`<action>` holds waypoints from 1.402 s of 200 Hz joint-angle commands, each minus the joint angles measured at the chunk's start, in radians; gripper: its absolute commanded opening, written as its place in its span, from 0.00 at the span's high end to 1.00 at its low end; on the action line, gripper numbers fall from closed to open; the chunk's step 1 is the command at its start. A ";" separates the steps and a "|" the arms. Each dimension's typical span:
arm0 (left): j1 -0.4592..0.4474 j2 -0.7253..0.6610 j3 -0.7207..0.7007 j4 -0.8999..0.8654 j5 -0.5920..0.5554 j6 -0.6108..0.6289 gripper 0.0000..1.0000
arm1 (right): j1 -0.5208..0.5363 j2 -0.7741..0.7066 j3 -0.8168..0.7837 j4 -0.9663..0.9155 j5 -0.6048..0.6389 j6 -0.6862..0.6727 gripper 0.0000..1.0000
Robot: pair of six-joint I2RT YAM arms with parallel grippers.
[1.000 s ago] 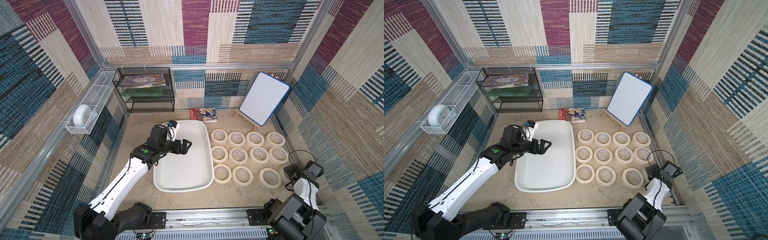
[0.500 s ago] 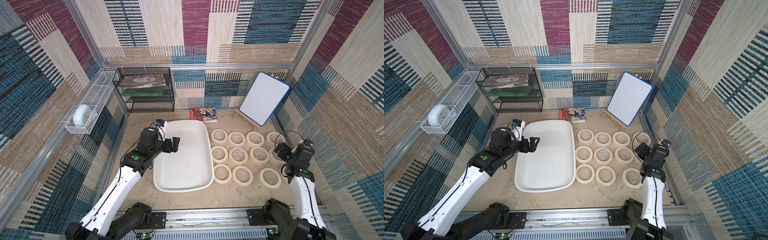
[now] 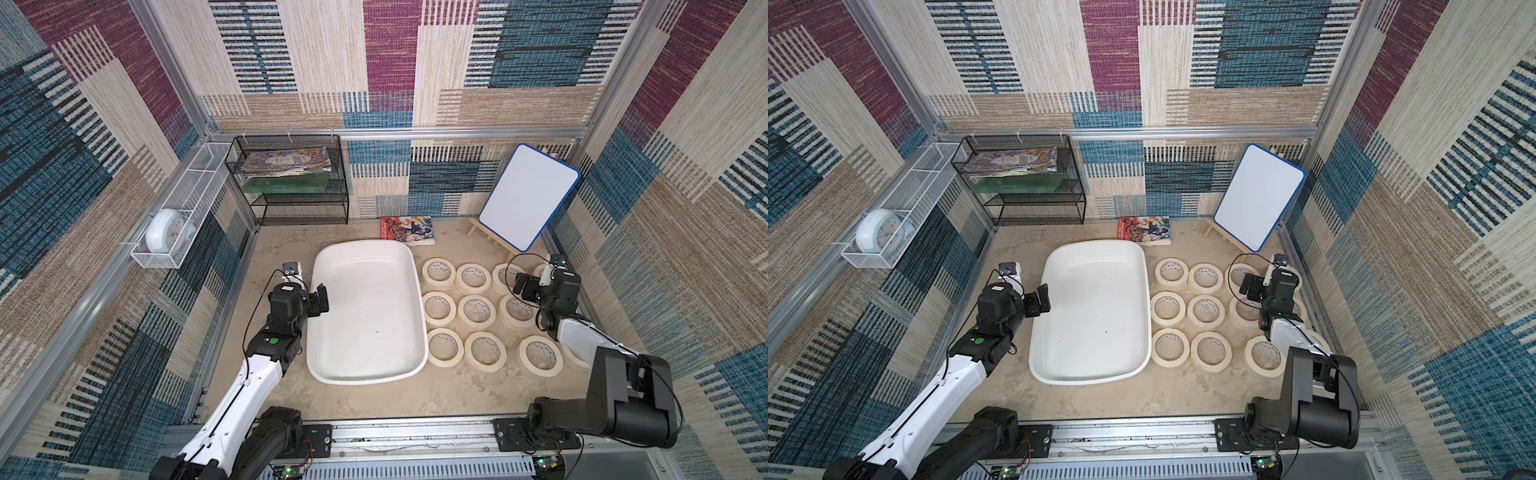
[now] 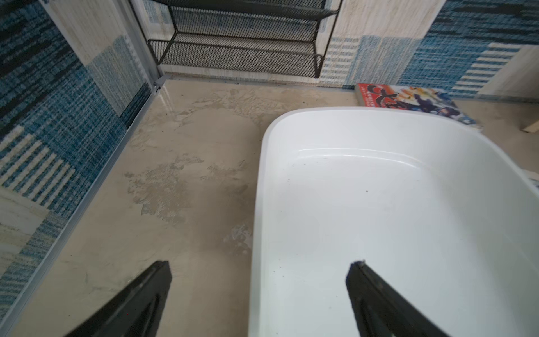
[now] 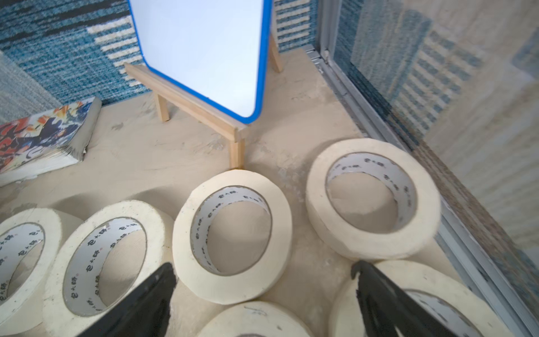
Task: Take out the art tape in the storage box
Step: Reset both arms
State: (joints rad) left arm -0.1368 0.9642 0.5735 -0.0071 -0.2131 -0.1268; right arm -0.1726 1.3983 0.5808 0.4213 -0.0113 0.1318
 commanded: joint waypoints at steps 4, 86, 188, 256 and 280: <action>0.035 0.092 -0.032 0.261 0.034 0.084 0.01 | 0.030 0.092 0.008 0.190 -0.029 -0.061 0.00; 0.132 0.310 -0.115 0.550 0.099 0.111 0.01 | 0.111 0.145 -0.097 0.410 -0.060 -0.159 0.01; 0.148 0.560 -0.173 0.837 0.187 0.138 0.01 | 0.127 0.110 -0.292 0.701 -0.022 -0.161 0.01; 0.157 0.568 -0.129 0.758 0.235 0.148 0.01 | 0.126 0.112 -0.304 0.727 -0.010 -0.143 0.00; 0.157 0.565 -0.131 0.762 0.231 0.148 0.01 | 0.127 0.111 -0.305 0.729 -0.010 -0.143 0.00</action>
State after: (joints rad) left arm 0.0196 1.5253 0.4454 0.8482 0.0212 0.0029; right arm -0.0467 1.5166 0.2768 1.1191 -0.0299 -0.0174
